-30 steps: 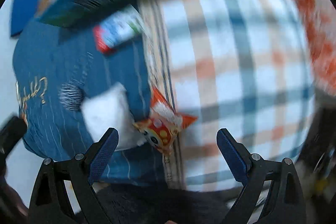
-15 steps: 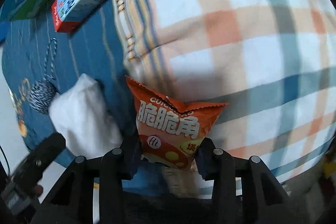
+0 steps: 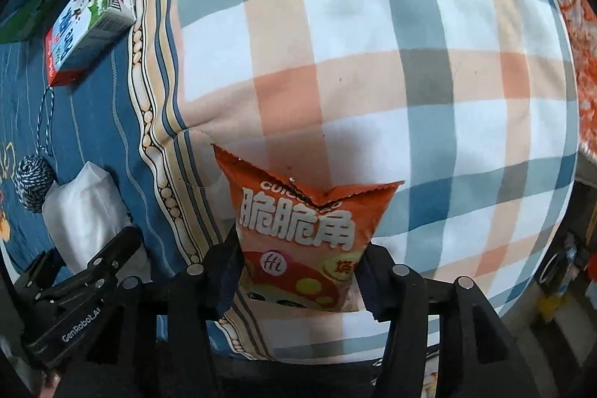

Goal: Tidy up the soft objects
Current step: 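Grasp the white cloth pouch with the left tool while the right tool grasps the orange snack bag, then carry the white pouch with the left tool while the right tool carries the orange bag into the box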

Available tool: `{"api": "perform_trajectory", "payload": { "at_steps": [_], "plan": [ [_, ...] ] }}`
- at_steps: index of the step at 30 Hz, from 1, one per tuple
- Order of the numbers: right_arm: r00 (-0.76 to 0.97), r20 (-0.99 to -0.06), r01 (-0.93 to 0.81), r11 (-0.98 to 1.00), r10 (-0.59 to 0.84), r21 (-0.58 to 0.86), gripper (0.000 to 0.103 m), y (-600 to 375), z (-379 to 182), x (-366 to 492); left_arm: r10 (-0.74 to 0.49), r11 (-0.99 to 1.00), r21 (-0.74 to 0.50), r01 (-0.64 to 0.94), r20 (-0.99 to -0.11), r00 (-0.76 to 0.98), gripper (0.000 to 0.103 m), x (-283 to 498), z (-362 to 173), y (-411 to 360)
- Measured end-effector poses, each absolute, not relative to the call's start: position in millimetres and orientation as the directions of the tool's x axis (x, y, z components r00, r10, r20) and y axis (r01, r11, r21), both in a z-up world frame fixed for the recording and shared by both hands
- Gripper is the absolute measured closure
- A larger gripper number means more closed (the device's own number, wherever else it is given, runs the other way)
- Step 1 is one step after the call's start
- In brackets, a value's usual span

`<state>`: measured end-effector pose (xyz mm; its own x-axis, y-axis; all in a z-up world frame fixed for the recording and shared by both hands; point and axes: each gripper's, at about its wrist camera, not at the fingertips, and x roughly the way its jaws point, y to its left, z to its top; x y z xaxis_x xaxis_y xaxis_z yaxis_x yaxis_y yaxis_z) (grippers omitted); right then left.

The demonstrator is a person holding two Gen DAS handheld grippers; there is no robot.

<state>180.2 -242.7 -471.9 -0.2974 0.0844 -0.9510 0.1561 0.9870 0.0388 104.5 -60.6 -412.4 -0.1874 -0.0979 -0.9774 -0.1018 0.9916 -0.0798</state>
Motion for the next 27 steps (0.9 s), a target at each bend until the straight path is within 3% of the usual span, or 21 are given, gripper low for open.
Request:
{"api": "perform_trajectory", "payload": {
  "at_steps": [9, 27],
  "plan": [
    [-0.267, -0.962, 0.116, 0.993, 0.06, 0.029, 0.061, -228, -461, 172, -0.083, 0.994, -0.077, -0.073, -0.993, -0.088, 0.029, 116, -372, -56],
    [0.045, -0.994, -0.041, 0.994, 0.101, 0.099, 0.062, -202, -279, 194, -0.079, 0.997, -0.081, 0.007, -0.943, 0.323, 0.029, 156, -198, -48]
  ]
}}
